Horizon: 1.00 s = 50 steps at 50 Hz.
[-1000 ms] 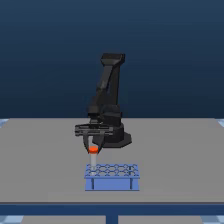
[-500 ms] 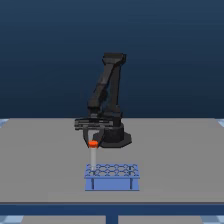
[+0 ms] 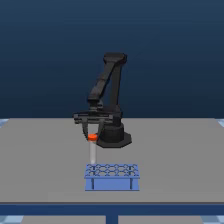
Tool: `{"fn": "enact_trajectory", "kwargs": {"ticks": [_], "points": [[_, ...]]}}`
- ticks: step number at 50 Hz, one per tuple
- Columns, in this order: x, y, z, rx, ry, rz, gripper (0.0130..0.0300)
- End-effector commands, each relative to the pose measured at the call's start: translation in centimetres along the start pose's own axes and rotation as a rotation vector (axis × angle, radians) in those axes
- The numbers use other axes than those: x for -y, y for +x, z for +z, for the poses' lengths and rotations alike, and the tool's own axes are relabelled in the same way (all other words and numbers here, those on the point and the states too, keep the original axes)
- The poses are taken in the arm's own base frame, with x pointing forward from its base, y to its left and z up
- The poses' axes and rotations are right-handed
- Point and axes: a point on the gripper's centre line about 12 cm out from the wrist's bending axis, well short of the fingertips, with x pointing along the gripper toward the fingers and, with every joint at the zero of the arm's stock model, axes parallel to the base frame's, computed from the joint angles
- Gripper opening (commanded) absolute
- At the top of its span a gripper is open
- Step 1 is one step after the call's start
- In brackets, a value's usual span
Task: Pick up the centrifuge tube on the rack
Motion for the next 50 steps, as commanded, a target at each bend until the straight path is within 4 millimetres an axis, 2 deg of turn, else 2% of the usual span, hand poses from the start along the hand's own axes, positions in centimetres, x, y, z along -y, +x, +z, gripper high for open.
{"fn": "enact_trajectory", "kwargs": {"ticks": [1,26,50], "points": [[0.0,-0.3,0.5,-0.001,0.023,0.002,0.0130],[0.0,-1.2,2.2,-0.001,0.023,0.002,0.0130],[0.0,-1.4,2.5,-0.001,0.023,0.002,0.0130]]}}
